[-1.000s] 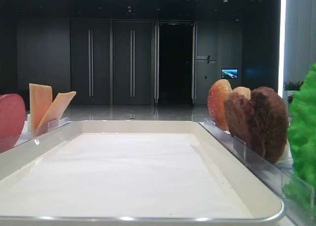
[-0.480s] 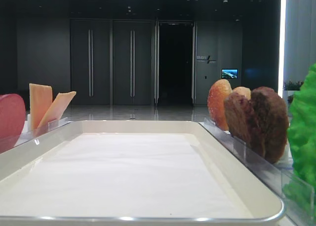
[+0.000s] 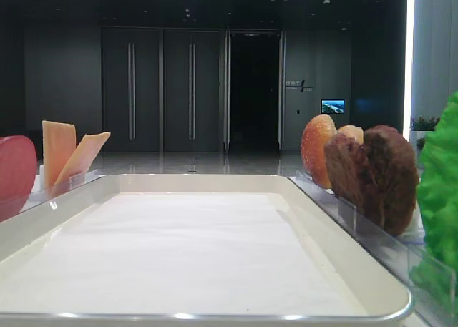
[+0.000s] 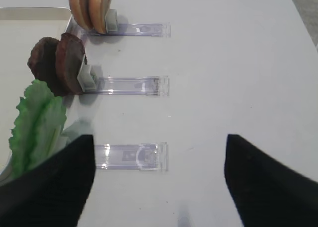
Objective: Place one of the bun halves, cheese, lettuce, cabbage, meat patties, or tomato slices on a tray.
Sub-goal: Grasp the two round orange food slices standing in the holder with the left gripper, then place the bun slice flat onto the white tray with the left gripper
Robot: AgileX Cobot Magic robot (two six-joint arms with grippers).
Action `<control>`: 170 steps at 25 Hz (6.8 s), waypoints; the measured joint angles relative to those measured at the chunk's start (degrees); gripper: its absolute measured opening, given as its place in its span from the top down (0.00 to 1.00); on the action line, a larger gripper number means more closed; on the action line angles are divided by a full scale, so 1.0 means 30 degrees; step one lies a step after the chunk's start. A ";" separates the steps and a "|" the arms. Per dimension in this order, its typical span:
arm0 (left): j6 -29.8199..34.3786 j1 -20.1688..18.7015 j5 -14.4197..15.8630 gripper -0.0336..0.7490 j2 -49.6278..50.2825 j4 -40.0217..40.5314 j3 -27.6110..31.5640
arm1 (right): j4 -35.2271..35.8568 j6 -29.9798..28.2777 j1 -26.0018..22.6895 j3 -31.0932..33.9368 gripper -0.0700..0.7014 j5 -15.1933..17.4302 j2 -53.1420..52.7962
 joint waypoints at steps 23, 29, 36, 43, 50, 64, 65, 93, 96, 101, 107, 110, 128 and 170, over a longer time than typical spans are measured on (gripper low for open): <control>-0.0754 0.0000 -0.0150 0.43 1.3444 0.0149 -0.5826 | 0.0000 0.0000 0.0000 0.0000 0.21 0.0000 0.0000; -0.1029 0.0000 -0.0168 0.43 1.4055 0.0546 -0.5845 | 0.0000 0.0000 0.0000 0.0000 0.21 0.0000 0.0000; -0.2124 -0.1841 -0.0168 0.41 1.4077 0.1041 -0.5867 | 0.0000 0.0000 0.0000 0.0000 0.21 0.0000 0.0000; -0.5223 -0.5595 -0.0168 0.41 1.4190 0.1636 -0.5867 | 0.0000 0.0000 0.0000 0.0000 0.21 0.0000 0.0000; -0.8802 -0.8947 -0.0168 0.41 1.5177 0.1694 -0.5867 | 0.0000 0.0000 0.0000 0.0000 0.21 0.0000 0.0000; -1.1476 -1.1674 -0.0402 0.41 1.7485 0.1345 -0.5671 | 0.0000 0.0000 0.0000 0.0000 0.21 0.0000 0.0000; -1.1495 -1.1674 -0.0440 0.41 1.7611 0.1313 -0.5539 | 0.0000 0.0000 0.0000 0.0000 0.21 0.0000 0.0000; -1.1509 -1.1674 -0.0679 0.41 2.1398 0.1740 -0.5106 | 0.0000 0.0000 0.0000 0.0000 0.21 0.0000 0.0000; -1.1509 -1.1674 -0.0729 0.41 2.1791 0.1740 -0.5106 | 0.0000 0.0000 0.0000 0.0000 0.21 0.0000 0.0000; -1.1509 -1.1674 -0.0866 0.41 2.2014 0.1740 -0.5106 | 0.0000 0.0000 0.0000 0.0000 0.21 0.0000 0.0000; -1.1475 -1.1674 -0.0866 0.47 2.2014 0.1740 -0.5106 | 0.0000 0.0000 0.0000 0.0000 0.21 0.0000 0.0000; -1.1439 -1.1674 -0.0866 0.57 2.2014 0.1740 -0.5106 | 0.0000 0.0000 0.0000 0.0000 0.21 0.0000 0.0000; -1.1023 -1.1674 -0.0790 0.79 2.2014 0.1882 -0.5106 | 0.0000 0.0000 0.0000 0.0000 0.21 0.0000 0.0000; -0.9248 -1.1674 -0.6481 0.79 1.8126 -0.3308 -0.5086 | 0.0000 0.0000 0.0000 0.0000 0.21 0.0000 0.0000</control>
